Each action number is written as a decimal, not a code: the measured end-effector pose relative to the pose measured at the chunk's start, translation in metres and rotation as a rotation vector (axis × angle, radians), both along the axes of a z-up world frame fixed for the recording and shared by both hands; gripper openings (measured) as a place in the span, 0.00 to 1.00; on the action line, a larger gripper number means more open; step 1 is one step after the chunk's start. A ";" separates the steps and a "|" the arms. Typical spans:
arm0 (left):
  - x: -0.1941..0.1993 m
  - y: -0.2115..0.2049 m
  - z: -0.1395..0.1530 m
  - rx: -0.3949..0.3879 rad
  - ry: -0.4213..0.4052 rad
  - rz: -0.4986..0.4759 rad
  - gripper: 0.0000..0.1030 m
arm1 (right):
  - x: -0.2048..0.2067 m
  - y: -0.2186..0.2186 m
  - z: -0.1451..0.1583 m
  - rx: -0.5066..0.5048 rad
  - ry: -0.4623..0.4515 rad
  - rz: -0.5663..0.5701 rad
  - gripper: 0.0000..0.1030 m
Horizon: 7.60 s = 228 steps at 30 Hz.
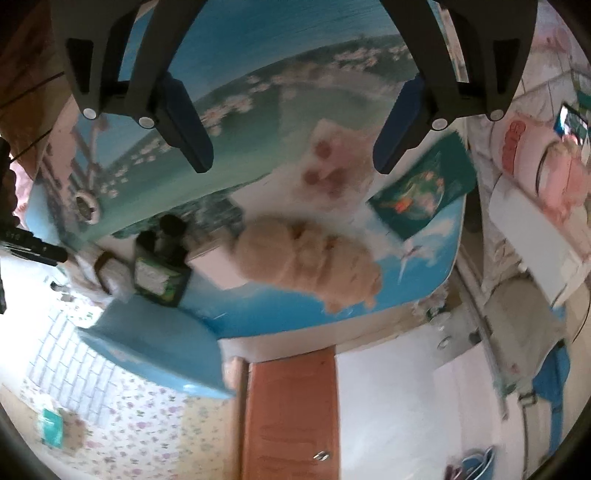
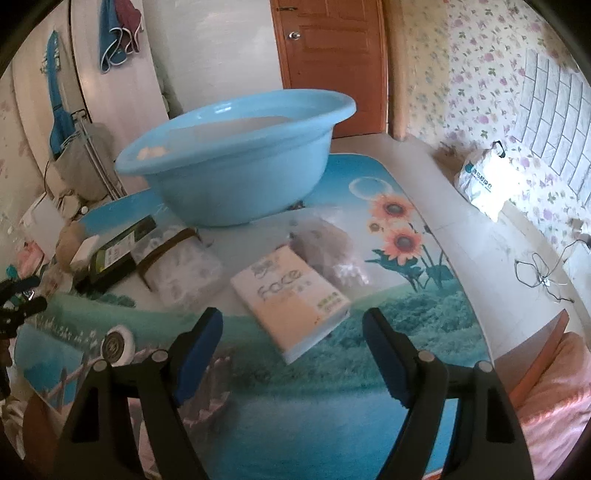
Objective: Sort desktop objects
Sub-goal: 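Grasp the plastic bag with the left tool while the right tool grasps the Face tissue pack, then carry the bag and tissue pack over the basin and release both, then withdraw both tools from the basin back over the table, then grasp the white round tin with the left tool while the right tool grasps the white fluffy item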
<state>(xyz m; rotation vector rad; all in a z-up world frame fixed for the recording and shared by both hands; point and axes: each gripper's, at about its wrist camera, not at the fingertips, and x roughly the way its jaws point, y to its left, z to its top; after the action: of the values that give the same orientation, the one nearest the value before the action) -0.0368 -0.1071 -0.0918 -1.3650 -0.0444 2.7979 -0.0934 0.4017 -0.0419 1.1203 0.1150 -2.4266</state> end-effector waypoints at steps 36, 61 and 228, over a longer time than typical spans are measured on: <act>-0.011 0.026 -0.008 -0.009 -0.003 0.015 0.62 | 0.027 -0.026 -0.004 0.041 0.017 0.205 0.53; -0.003 0.076 -0.008 -0.008 0.012 -0.112 0.82 | 0.033 -0.007 -0.006 0.131 0.040 0.133 0.64; -0.029 0.193 -0.005 -0.013 0.054 -0.323 0.66 | -0.012 0.029 0.004 0.005 0.093 -0.050 0.76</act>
<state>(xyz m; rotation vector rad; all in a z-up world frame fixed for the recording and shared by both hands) -0.0659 0.0857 -0.0963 -1.1756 0.1791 2.5665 -0.1052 0.4307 -0.0382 1.0235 0.1239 -2.5248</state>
